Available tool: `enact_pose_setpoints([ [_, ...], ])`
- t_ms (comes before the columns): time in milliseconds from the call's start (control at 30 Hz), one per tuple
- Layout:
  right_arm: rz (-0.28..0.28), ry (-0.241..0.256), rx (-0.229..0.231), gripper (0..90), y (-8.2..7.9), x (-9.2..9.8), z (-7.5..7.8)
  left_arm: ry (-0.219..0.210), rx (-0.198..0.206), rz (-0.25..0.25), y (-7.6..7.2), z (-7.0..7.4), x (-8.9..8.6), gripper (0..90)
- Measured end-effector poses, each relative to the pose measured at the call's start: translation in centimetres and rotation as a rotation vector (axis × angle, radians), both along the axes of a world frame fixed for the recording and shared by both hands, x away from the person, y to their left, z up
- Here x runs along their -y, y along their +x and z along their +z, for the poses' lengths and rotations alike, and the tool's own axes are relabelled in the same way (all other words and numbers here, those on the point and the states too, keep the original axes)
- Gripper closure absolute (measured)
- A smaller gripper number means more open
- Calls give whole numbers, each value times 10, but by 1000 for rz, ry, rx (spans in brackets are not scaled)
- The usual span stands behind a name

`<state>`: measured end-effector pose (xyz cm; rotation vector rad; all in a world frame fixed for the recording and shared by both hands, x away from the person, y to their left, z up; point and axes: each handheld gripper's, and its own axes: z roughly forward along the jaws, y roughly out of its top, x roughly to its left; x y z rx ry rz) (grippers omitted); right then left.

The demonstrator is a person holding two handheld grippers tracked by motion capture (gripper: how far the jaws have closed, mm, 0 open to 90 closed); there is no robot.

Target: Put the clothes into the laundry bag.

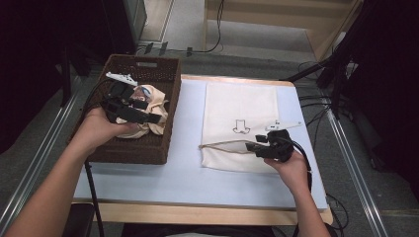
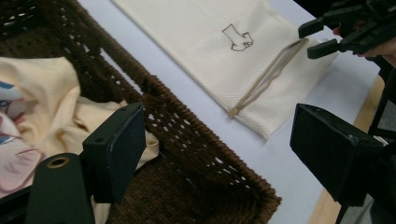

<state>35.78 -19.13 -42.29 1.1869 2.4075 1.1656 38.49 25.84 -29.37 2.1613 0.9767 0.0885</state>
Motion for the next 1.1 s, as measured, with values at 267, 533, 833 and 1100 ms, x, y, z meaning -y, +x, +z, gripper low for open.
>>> enact_pose_setpoints([
  [267,7,-3,-8,452,2,-3,0,63,21,8,9,1,-13,187],
  [533,16,-6,-7,453,3,-6,0,75,17,72,26,-11,-32,180],
  [833,16,-4,-8,453,3,-6,0,78,-28,156,48,-32,-45,133],
  [1100,17,-6,-11,453,3,-6,0,111,-93,266,57,-61,-53,0],
])
